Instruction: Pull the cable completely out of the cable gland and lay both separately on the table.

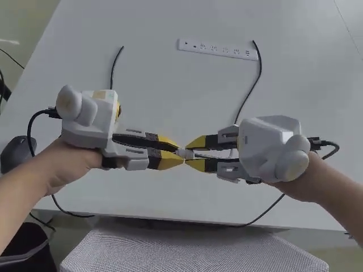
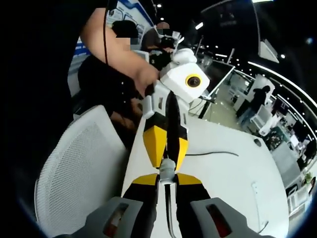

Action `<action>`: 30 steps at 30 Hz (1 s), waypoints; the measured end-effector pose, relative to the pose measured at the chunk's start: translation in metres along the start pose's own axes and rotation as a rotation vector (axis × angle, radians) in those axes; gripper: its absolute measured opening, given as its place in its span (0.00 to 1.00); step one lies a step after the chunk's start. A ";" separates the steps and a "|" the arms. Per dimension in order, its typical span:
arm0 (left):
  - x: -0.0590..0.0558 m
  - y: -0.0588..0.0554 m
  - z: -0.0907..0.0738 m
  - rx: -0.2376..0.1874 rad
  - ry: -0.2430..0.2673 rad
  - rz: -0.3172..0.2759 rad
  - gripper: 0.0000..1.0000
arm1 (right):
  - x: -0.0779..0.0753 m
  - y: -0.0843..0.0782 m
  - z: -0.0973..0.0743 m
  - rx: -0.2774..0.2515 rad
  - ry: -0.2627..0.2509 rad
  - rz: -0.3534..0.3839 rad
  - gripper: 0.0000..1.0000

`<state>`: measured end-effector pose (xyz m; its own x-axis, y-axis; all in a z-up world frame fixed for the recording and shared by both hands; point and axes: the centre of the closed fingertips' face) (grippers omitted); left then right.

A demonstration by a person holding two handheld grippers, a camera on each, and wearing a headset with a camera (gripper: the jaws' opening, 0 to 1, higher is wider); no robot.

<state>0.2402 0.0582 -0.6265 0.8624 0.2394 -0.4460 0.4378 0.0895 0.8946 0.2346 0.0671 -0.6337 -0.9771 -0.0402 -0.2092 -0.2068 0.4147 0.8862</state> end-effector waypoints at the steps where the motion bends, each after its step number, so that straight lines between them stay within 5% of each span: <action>1: 0.000 -0.001 0.000 0.003 -0.002 0.000 0.15 | -0.001 0.000 0.000 0.000 0.002 -0.011 0.08; 3: 0.000 -0.001 0.000 0.000 -0.001 0.003 0.15 | -0.001 0.000 0.000 -0.001 0.002 -0.002 0.08; 10: 0.000 0.000 0.000 -0.010 0.003 0.018 0.15 | 0.000 0.004 -0.005 -0.057 0.020 0.276 0.14; 14: -0.004 0.003 -0.001 -0.012 -0.021 0.081 0.15 | -0.002 0.022 -0.013 -0.170 0.063 0.637 0.19; 20: -0.004 0.004 -0.002 -0.019 -0.032 0.095 0.15 | -0.019 0.018 -0.019 -0.190 0.079 0.761 0.20; 24: -0.007 0.003 -0.002 -0.009 -0.039 0.097 0.15 | -0.008 0.022 -0.017 -0.202 0.176 0.932 0.20; 27: -0.009 0.002 -0.002 -0.005 -0.046 0.103 0.15 | -0.006 0.014 -0.010 -0.177 0.186 0.928 0.19; 30: -0.010 0.003 -0.002 -0.006 -0.053 0.105 0.15 | -0.001 0.012 -0.007 -0.161 0.216 1.019 0.18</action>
<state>0.2319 0.0580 -0.6191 0.9157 0.1962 -0.3508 0.3432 0.0725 0.9365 0.2328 0.0652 -0.6202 -0.6780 0.0913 0.7294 0.7283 0.2183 0.6496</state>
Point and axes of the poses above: the centre of the closed fingertips' face, and the gripper's own axes: z roughly forward along the fingers, x roughly to its left, y roughly out of its top, and after that the axes turned 14 degrees about -x, right-handed
